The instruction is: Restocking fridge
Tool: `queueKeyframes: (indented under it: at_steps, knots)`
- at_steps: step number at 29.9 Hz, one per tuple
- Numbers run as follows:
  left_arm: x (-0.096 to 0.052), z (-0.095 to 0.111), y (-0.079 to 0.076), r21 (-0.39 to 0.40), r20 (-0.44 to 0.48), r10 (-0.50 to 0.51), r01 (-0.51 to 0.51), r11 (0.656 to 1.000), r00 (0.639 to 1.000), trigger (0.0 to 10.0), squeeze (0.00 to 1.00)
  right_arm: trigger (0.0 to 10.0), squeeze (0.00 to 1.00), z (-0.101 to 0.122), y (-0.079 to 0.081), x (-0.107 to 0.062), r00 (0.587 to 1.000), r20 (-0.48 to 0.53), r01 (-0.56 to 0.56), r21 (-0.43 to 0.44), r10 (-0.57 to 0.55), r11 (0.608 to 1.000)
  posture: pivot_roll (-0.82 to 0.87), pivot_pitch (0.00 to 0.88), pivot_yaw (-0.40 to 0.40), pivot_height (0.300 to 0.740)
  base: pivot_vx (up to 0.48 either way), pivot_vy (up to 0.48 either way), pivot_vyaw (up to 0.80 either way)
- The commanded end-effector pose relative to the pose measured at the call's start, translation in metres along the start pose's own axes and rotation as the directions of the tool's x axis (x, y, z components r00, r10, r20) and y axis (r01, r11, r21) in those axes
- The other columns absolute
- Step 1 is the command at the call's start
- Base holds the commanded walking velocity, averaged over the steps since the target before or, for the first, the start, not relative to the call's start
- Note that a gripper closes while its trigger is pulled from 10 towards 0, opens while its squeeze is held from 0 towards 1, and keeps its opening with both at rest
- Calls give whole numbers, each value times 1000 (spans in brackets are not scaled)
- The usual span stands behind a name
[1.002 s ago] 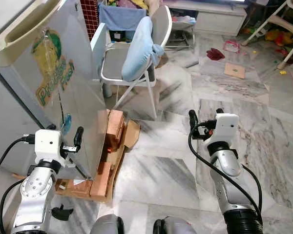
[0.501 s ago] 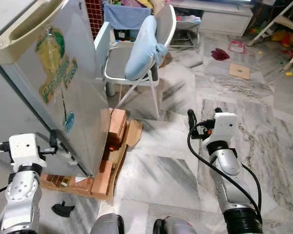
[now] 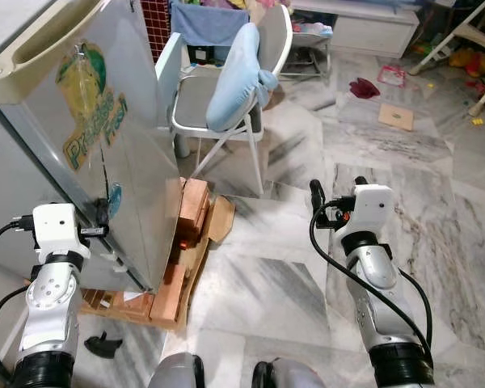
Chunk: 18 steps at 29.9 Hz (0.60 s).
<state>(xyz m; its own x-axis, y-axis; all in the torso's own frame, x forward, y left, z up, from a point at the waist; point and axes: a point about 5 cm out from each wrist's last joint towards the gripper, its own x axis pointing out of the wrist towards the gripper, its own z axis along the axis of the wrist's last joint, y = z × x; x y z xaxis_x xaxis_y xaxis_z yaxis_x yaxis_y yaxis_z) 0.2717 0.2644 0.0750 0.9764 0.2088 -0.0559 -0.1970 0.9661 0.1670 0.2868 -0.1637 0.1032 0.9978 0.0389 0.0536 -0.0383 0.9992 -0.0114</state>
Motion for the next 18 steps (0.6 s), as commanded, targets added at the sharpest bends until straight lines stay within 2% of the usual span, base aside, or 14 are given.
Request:
queueKeyframes:
  at_steps: [1, 5, 7, 8, 9, 11, 13, 15, 17, 18]
  knots:
    - [9, 9, 9, 26, 25, 54, -54, 998, 998, 10000, 0, 10000, 0, 2, -3, -2, 1000, 3, 14, -11, -14, 1000, 21, 91, -27, 740, 0, 0, 0]
    - [16, 14, 6, 4, 32, 45, -45, 999, 998, 10000, 0, 10000, 0, 5, -4, -6, 1000, 0, 27, 4, -27, 1000, 18, 95, -25, 740, 0, 0, 0]
    - [20, 20, -5, 2, 53, -11, 10, 1000, 999, 10000, 0, 10000, 0, 6, -2, -10, 1000, -9, 14, -6, -14, 1000, 14, 97, -25, 740, 0, 0, 0]
    - [22, 24, -17, 1, 66, -89, 89, 996, 994, 10000, 0, 10000, 0, 6, -2, -13, 1000, -11, 11, -6, -11, 1000, 14, 97, -25, 740, 0, 0, 0]
    - [22, 30, -39, 6, 88, -219, 219, 976, 972, 10000, 0, 10000, 0, 5, -3, -16, 1000, -14, 9, -8, -9, 1000, 16, 99, -31, 740, 0, 0, 0]
    - [17, 40, -72, 12, 117, -385, 386, 922, 915, 10000, 0, 10000, 0, 4, -5, -20, 1000, -18, 13, -13, -13, 1000, 18, 99, -34, 740, 0, 0, 0]
    - [13, 50, -94, 25, 142, -473, 475, 880, 869, 10000, 0, 10000, 0, 3, -7, -20, 1000, -23, 20, -18, -20, 1000, 17, 99, -34, 740, 0, 0, 0]
    - [2, 64, -125, 30, 184, -591, 596, 802, 785, 10000, 0, 10000, 0, 2, -9, -20, 999, -23, 35, -21, -35, 999, 18, 99, -35, 740, 0, 0, 0]
    - [-8, 73, -146, 38, 209, -668, 677, 735, 714, 10000, 0, 10000, 0, 3, -10, -19, 999, -22, 48, -29, -49, 998, 14, 95, -34, 740, 0, 0, 0]
    - [-21, 81, -167, 45, 231, -740, 753, 656, 631, 10000, 0, 10000, 0, 5, -11, -18, 997, -19, 71, -34, -71, 997, 14, 95, -34, 740, 0, 0, 0]
